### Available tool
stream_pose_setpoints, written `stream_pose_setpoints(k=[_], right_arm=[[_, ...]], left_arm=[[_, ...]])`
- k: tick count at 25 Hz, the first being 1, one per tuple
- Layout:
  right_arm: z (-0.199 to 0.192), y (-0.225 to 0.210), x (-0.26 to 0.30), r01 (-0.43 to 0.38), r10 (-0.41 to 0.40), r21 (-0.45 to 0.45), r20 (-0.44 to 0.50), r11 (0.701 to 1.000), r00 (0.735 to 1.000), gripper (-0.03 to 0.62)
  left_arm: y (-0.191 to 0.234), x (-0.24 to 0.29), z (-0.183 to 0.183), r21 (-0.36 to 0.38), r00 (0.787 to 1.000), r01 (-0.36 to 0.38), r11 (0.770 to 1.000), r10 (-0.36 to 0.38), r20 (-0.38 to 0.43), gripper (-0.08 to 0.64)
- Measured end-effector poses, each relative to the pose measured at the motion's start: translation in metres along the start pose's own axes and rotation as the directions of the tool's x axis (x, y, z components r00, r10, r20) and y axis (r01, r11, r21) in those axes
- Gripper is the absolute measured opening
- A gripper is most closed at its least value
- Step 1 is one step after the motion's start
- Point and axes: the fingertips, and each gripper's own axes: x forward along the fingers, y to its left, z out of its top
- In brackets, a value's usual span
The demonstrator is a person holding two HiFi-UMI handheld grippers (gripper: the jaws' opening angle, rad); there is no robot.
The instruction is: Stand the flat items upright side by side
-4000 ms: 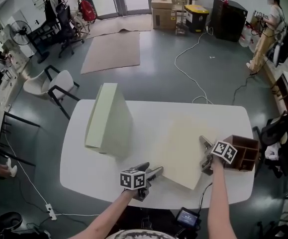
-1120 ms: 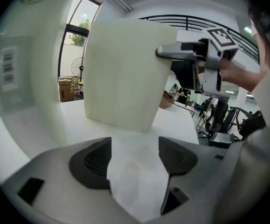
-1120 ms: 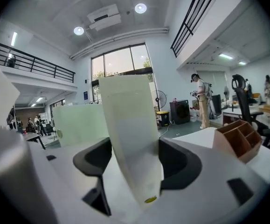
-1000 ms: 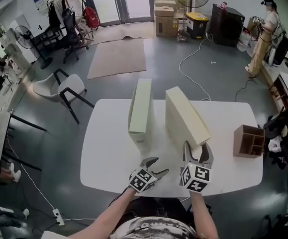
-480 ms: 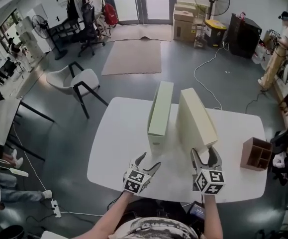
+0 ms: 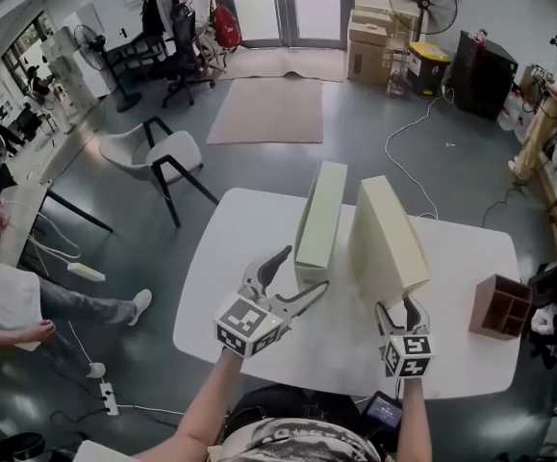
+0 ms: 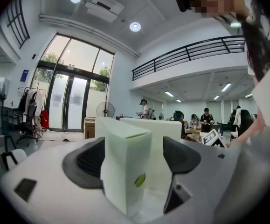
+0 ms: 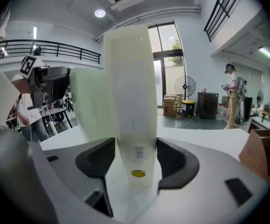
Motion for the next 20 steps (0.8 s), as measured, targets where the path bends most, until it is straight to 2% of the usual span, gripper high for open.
stream_pose_setpoints(k=[1, 5, 6, 7, 17, 18, 20], right_arm=[[0.001, -0.001, 0.0, 0.007, -0.007, -0.005, 0.003, 1.0, 1.0, 0.265], [0.001, 0.0, 0.002, 0.005, -0.005, -0.014, 0.01, 1.0, 1.0, 0.264], [0.001, 0.001, 0.003, 0.006, -0.006, -0.016, 0.009, 1.0, 1.0, 0.263], [0.0, 0.003, 0.004, 0.01, -0.01, -0.016, 0.009, 1.0, 1.0, 0.262], [0.015, 0.066, 0.041, 0.042, -0.042, 0.009, -0.003, 0.999, 0.999, 0.256], [0.016, 0.074, 0.044, 0.029, -0.029, -0.009, 0.0, 1.0, 1.0, 0.247], [0.016, 0.09, 0.048, 0.0, 0.0, -0.058, 0.002, 0.998, 1.0, 0.145]], left_arm=[[0.001, 0.003, 0.003, 0.016, 1.0, -0.017, 1.0, 0.017, -0.005, 0.383], [0.002, 0.013, -0.002, 0.075, 0.998, -0.042, 0.996, 0.045, -0.044, 0.364], [0.002, 0.014, -0.002, 0.077, 0.998, -0.042, 0.996, 0.045, -0.045, 0.33], [0.002, 0.015, -0.003, 0.077, 0.998, -0.041, 0.996, 0.044, -0.045, 0.325], [0.005, 0.014, -0.006, 0.05, 0.998, -0.048, 0.998, 0.05, -0.04, 0.31], [0.005, 0.014, -0.006, 0.052, 0.998, -0.046, 0.998, 0.048, -0.041, 0.308], [0.003, 0.016, -0.006, 0.066, 0.998, -0.038, 0.997, 0.041, -0.048, 0.31]])
